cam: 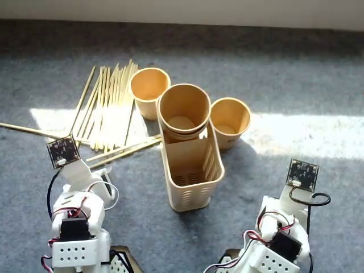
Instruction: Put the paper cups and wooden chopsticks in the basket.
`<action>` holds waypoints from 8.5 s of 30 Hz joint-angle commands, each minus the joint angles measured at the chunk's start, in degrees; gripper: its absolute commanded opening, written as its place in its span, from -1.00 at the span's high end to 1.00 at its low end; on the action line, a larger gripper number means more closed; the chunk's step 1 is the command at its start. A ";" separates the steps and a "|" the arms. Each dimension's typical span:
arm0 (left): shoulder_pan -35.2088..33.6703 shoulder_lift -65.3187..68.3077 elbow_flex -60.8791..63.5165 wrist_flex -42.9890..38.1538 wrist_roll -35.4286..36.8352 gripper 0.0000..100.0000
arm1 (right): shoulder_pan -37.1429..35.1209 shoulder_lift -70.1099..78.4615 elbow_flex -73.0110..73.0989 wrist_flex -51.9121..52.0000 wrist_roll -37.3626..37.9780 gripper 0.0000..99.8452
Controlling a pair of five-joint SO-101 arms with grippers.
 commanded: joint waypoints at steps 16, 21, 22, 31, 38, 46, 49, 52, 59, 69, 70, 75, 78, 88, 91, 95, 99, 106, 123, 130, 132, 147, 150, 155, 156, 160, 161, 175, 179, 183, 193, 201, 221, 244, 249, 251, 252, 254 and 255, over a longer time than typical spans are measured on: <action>0.48 -0.13 1.01 0.26 0.18 0.57 | 0.57 -0.75 8.04 0.22 -0.09 0.73; 0.48 -0.13 1.01 0.26 0.18 0.57 | 0.48 -0.75 8.04 0.22 -0.09 0.73; 0.48 -0.13 1.01 0.26 0.18 0.57 | 0.31 -0.75 8.04 0.22 -0.09 0.73; 0.84 -0.13 1.01 0.26 0.26 0.57 | -0.75 -0.84 7.96 -4.97 -0.09 0.73; 0.84 -0.48 1.01 0.26 0.26 0.57 | -4.62 -0.48 6.02 -33.10 -0.09 0.73; 0.48 -0.57 1.01 4.04 -0.18 0.57 | -23.16 0.13 -13.23 -24.92 -0.35 0.73; 0.48 -0.57 1.01 5.01 -5.36 0.57 | -25.01 5.93 -21.14 -21.23 -2.55 0.73; 0.48 -0.13 1.01 5.45 -9.14 0.57 | -24.22 17.89 -31.69 -16.57 -3.87 0.73; 0.48 -0.57 1.01 6.86 -10.02 0.57 | -26.77 58.86 -72.13 4.26 -8.97 0.73; 0.40 -0.57 1.01 7.12 -10.02 0.57 | -26.24 123.30 -140.35 29.49 0.18 0.72; 0.40 -0.57 1.01 7.12 -10.02 0.57 | -25.80 127.43 -144.22 29.49 0.09 0.72; 0.40 -0.48 1.01 7.12 -10.02 0.57 | -26.77 136.13 -148.18 29.49 0.53 0.64; 0.48 -0.48 1.01 7.12 -10.02 0.57 | -28.53 136.57 -144.75 29.49 3.08 0.46; 0.48 -0.48 1.01 7.12 -10.02 0.57 | -28.79 126.73 -139.56 29.58 3.25 0.33; 0.66 -0.48 1.01 7.12 -10.02 0.57 | -30.99 121.98 -134.55 29.49 3.60 0.33; 0.75 -0.48 1.01 7.12 -10.02 0.57 | -34.15 120.22 -128.04 29.32 3.60 0.33; 0.48 -0.48 1.01 7.12 -10.02 0.57 | -34.51 123.12 -125.49 26.51 3.52 0.33; 0.48 -0.48 1.01 7.21 -10.02 0.57 | -31.34 133.05 -125.67 24.48 3.16 0.33; 0.48 -0.40 1.01 7.21 -10.02 0.57 | -30.81 124.62 -126.73 27.21 3.60 0.99; 0.48 -0.31 1.01 7.21 -10.02 0.57 | -25.71 103.60 -126.64 27.30 3.16 0.99; 0.48 -0.31 1.01 7.21 -10.02 0.57 | -24.04 96.66 -126.64 27.30 3.16 0.99; 0.75 -0.13 1.01 7.21 -10.02 0.57 | -44.18 69.49 -123.47 27.56 -14.42 0.99; 0.75 -0.13 1.01 7.21 -10.02 0.57 | -51.12 77.76 -121.80 29.32 -18.20 0.99; 0.48 -0.13 1.01 7.30 -10.02 0.57 | -55.96 88.31 -130.86 29.41 -23.30 0.99; 0.48 -0.13 1.01 7.30 -10.02 0.57 | -56.57 89.71 -132.44 29.49 -23.82 0.99; 0.48 -0.13 1.01 7.30 -10.02 0.57 | -56.75 92.18 -132.97 29.58 -24.44 0.99; 0.48 -0.13 1.01 7.30 -10.02 0.57 | -56.66 92.09 -132.00 29.58 -24.53 0.99; 0.75 -0.13 1.01 7.30 -10.02 0.57 | -56.22 74.33 -106.51 29.58 -21.19 0.99; 0.84 -0.04 1.01 7.30 -10.02 0.57 | -54.29 73.89 -105.98 29.67 -20.22 0.99; 0.84 -0.04 1.01 7.30 -10.02 0.57 | -48.92 74.24 -105.80 29.58 -19.87 0.99; 0.84 -0.04 1.01 7.30 -10.02 0.57 | -47.16 84.97 -103.96 29.58 -19.87 0.99; 0.84 -0.04 1.01 7.30 -10.02 0.57 | -52.18 97.98 -103.16 29.58 -15.30 0.98; 0.84 -0.04 1.01 7.30 -10.02 0.57 | -48.92 100.18 -93.67 29.67 -15.65 0.99; 0.84 -0.04 1.01 7.30 -10.02 0.57 | -50.15 98.95 -123.12 29.41 -9.85 0.98; 0.84 -0.04 1.01 7.30 -10.02 0.57 | -50.15 91.38 -124.44 29.41 -7.74 0.98; 0.84 -0.04 1.01 7.30 -10.02 0.57 | -50.07 88.22 -124.35 29.41 -7.30 0.98; 0.84 -0.04 1.01 7.30 -10.02 0.57 | -50.07 86.64 -124.35 29.41 -7.30 0.98; 0.84 -0.04 1.01 7.30 -10.02 0.57 | -50.07 83.74 -124.35 29.41 -7.30 0.98; 0.84 -0.04 1.01 7.30 -10.02 0.57 | -50.07 82.68 -124.35 29.41 -7.30 0.98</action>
